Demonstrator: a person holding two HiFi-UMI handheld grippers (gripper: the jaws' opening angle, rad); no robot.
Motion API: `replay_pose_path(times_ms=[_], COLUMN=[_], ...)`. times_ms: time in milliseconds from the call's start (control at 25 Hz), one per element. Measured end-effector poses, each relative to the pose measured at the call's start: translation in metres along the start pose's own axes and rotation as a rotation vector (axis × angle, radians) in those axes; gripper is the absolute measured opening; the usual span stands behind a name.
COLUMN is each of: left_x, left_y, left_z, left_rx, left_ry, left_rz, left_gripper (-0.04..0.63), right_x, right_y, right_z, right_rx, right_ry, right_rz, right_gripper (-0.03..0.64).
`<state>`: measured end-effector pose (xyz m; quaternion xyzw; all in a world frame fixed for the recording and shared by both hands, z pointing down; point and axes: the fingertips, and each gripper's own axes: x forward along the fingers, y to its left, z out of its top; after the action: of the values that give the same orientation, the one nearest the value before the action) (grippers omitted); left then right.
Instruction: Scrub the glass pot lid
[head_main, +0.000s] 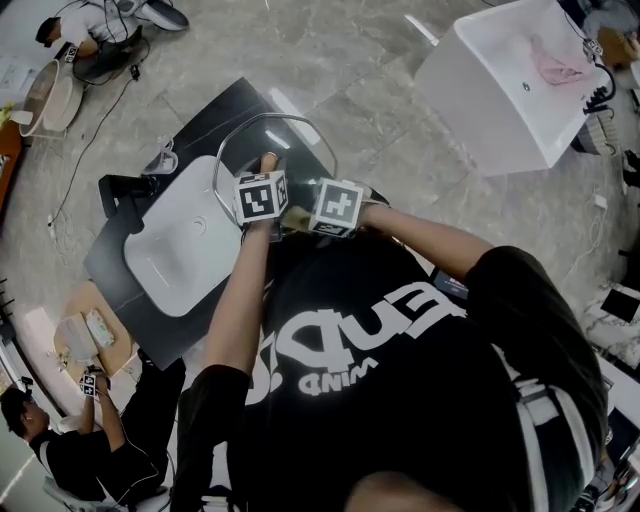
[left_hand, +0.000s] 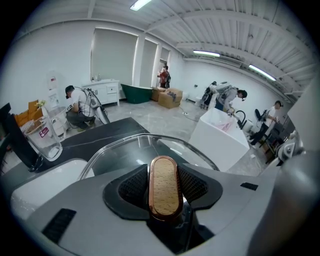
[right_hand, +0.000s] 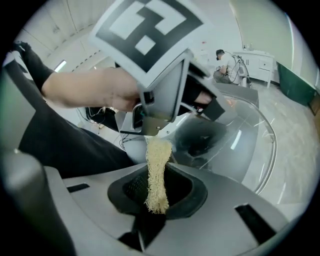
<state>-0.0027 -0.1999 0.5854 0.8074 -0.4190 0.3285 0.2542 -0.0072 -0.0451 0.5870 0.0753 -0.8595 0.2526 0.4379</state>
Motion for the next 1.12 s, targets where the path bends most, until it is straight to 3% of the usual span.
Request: replay_pose_path(times_ms=[360, 680, 920, 1120], left_x=[-0.033, -0.083, -0.119, -0.140], left_y=[-0.001, -0.009, -0.025, -0.039], left_z=[0.018, 0.031, 0.047, 0.059], left_rx=[0.017, 0.023, 0.086, 0.145], left_ry=[-0.059, -0.140, -0.216, -0.268], left_rz=[-0.039, -0.127, -0.187, -0.231], left_gripper=[0.190, 0.189, 0.038, 0.015], right_x=[-0.048, -0.100, -0.138, -0.166], right_y=[-0.015, -0.041, -0.046, -0.042], right_z=[0.018, 0.026, 0.042, 0.055], right_rx=[0.057, 0.167, 0.208, 0.189], right_ry=[-0.135, -0.294, -0.466, -0.588], right_rz=[-0.033, -0.162, -0.259, -0.324], right_gripper=[0.048, 0.048, 0.048, 0.046])
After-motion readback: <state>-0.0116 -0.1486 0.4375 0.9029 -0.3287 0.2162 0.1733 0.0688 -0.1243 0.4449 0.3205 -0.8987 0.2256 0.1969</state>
